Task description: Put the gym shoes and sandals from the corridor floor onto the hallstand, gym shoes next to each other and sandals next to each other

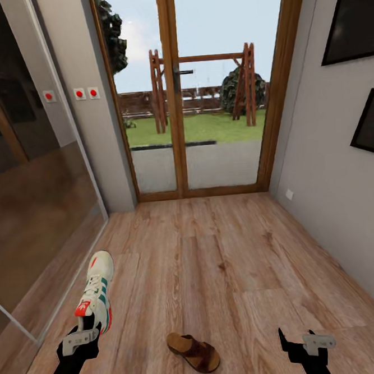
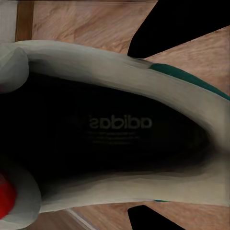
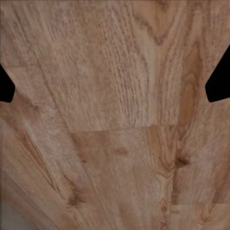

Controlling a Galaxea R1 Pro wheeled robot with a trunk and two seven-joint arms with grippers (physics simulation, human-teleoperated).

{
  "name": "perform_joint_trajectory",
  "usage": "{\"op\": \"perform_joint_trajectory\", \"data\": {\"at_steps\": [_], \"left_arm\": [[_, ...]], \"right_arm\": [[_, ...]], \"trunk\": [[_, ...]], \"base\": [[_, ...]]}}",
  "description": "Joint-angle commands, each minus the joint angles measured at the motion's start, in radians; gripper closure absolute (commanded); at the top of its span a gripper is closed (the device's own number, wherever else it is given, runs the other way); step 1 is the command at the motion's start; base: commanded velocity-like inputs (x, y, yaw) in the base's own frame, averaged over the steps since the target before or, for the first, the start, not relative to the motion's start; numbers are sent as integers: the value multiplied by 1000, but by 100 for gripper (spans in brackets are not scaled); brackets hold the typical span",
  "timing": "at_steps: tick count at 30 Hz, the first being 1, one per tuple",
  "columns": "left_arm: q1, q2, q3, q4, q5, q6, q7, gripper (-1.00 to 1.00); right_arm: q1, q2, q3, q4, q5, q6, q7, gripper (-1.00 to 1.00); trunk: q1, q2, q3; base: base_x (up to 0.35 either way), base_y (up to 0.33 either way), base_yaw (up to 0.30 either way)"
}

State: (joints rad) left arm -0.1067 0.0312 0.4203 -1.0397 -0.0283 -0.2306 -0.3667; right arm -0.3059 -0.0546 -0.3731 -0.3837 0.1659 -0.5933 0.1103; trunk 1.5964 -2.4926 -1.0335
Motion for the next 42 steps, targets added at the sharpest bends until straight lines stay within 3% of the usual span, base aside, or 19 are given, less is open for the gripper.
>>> {"op": "perform_joint_trajectory", "data": {"at_steps": [1,16,42], "left_arm": [[-1,0,3,0,-2,-3,-5,100],[-1,0,3,0,-2,-3,-5,100],[-1,0,3,0,-2,-3,-5,100]], "right_arm": [[-1,1,-9,1,6,-3,8,-100],[-1,1,-9,2,6,-3,8,-100],[-1,1,-9,2,6,-3,8,-100]], "trunk": [[0,0,-1],[0,0,-1],[0,0,-1]], "base": [[0,-274,0],[40,-274,0],[148,-274,0]]}}
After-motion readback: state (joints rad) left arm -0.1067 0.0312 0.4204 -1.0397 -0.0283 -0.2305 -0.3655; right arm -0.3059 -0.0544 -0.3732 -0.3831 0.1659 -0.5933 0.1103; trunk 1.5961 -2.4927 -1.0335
